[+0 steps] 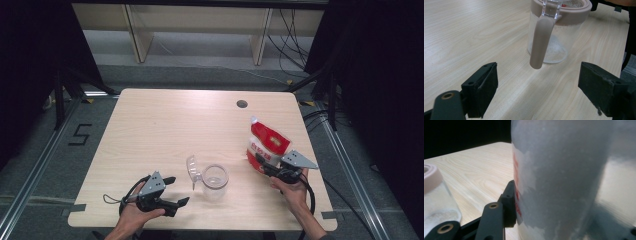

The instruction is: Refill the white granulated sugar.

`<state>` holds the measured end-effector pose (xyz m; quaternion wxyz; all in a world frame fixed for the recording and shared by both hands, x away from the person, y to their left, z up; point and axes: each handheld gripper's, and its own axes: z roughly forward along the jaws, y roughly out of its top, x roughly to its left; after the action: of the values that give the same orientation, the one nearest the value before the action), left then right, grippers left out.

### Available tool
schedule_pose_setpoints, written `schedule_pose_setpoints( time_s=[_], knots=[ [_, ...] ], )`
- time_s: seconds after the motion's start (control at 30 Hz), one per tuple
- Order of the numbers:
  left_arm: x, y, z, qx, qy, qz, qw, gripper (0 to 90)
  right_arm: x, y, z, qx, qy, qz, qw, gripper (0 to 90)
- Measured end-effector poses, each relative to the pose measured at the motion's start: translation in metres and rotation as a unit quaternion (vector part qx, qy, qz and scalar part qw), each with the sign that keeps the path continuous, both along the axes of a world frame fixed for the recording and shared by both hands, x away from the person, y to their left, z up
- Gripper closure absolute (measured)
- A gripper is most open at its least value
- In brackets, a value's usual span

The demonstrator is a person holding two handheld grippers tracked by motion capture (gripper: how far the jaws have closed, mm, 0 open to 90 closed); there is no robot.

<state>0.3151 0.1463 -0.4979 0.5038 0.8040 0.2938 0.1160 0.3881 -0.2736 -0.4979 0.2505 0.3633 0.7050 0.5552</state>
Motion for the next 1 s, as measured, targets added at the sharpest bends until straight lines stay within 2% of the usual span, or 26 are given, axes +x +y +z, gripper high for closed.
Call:
schedule_pose_setpoints(
  time_s=[0.03, 0.07, 0.1, 0.13, 0.17, 0.2, 0.23, 0.27, 0.3, 0.33, 0.43, 0.5, 0.63, 0.67, 0.7, 0.77, 0.8, 0.83, 0.9, 0.93, 0.97, 1.0],
  knots=[
    [0.0, 0.0, 0.0, 0.0, 0.0, 0.0, 1.0, 15.8, -0.002, 0.001, 0.001, 0.002, 0.002, 0.001, 1.0, 52.4],
    [0.0, 0.0, 0.0, 0.0, 0.0, 0.0, 1.0, 15.8, -0.003, 0.001, 0.002, 0.003, -0.005, 0.011, 0.9999, 52.4],
    [0.0, 0.0, 0.0, 0.0, 0.0, 0.0, 1.0, 15.8, -0.005, 0.002, 0.004, -0.005, -0.015, 0.004, 0.9999, 52.4],
    [0.0, 0.0, 0.0, 0.0, 0.0, 0.0, 1.0, 15.8, -0.006, 0.002, 0.005, -0.003, -0.006, 0.012, 0.9999, 52.5],
    [0.0, 0.0, -0.001, -0.007, 0.005, 0.005, 1.0, 15.8, -0.006, 0.002, 0.006, -0.011, -0.028, 0.017, 0.9994, 52.5],
    [0.001, 0.002, 0.0, 0.013, 0.0, 0.001, 0.9999, 15.8, -0.01, 0.004, 0.007, -0.002, -0.013, 0.01, 0.9999, 52.5],
    [0.001, 0.002, 0.0, 0.011, 0.0, 0.002, 0.9999, 15.8, -0.012, 0.005, 0.008, -0.013, -0.015, 0.016, 0.9997, 52.6],
    [0.0, 0.0, -0.001, -0.003, 0.003, 0.004, 1.0, 15.8, -0.012, 0.005, 0.01, -0.023, -0.029, 0.02, 0.9991, 52.6],
    [0.001, 0.001, 0.0, 0.001, -0.003, -0.003, 1.0, 15.8, -0.013, 0.006, 0.011, -0.028, -0.03, 0.026, 0.9988, 52.6],
    [0.001, 0.001, -0.001, 0.0, 0.0, 0.0, 1.0, 15.8, -0.014, 0.007, 0.013, -0.034, -0.042, 0.023, 0.9983, 52.6],
    [0.0, 0.001, -0.001, -0.005, 0.006, 0.005, 1.0, 15.8, -0.018, 0.01, 0.015, -0.042, -0.052, 0.021, 0.9975, 52.7],
    [0.001, 0.002, -0.001, -0.001, 0.0, 0.002, 1.0, 15.8, -0.022, 0.013, 0.019, -0.073, -0.074, 0.034, 0.994, 52.7],
    [0.001, 0.002, -0.001, -0.001, -0.001, -0.001, 1.0, 15.8, -0.028, 0.018, 0.023, -0.107, -0.097, 0.031, 0.989, 52.8],
    [0.001, 0.002, -0.001, -0.002, -0.001, 0.0, 1.0, 15.8, -0.03, 0.02, 0.025, -0.121, -0.112, 0.032, 0.9859, 52.8],
    [0.001, 0.002, -0.001, -0.002, 0.0, 0.001, 1.0, 15.7, -0.032, 0.021, 0.026, -0.127, -0.117, 0.033, 0.9844, 52.8],
    [0.001, 0.001, -0.001, -0.006, 0.002, 0.003, 1.0, 15.8, -0.035, 0.021, 0.027, -0.121, -0.116, 0.038, 0.9851, 52.9],
    [0.001, 0.001, -0.001, -0.006, 0.001, 0.003, 1.0, 15.7, -0.04, 0.023, 0.029, -0.149, -0.131, 0.035, 0.9795, 52.9],
    [0.001, 0.001, -0.001, -0.006, 0.002, 0.004, 1.0, 15.8, -0.041, 0.022, 0.03, -0.16, -0.133, 0.04, 0.9772, 52.9],
    [0.001, 0.002, -0.001, -0.003, 0.0, 0.001, 1.0, 15.7, -0.044, 0.023, 0.03, -0.166, -0.133, 0.039, 0.9762, 52.9],
    [0.001, 0.002, -0.001, -0.003, -0.001, 0.0, 1.0, 15.7, -0.048, 0.025, 0.032, -0.188, -0.148, 0.043, 0.97, 52.9],
    [0.001, 0.002, -0.001, -0.002, -0.001, 0.0, 1.0, 15.8, -0.05, 0.026, 0.032, -0.194, -0.145, 0.04, 0.9693, 52.9],
    [0.001, 0.002, -0.001, -0.005, 0.0, 0.001, 1.0, 15.7, -0.051, 0.026, 0.033, -0.203, -0.152, 0.045, 0.9662, 53.0]
  ],
)
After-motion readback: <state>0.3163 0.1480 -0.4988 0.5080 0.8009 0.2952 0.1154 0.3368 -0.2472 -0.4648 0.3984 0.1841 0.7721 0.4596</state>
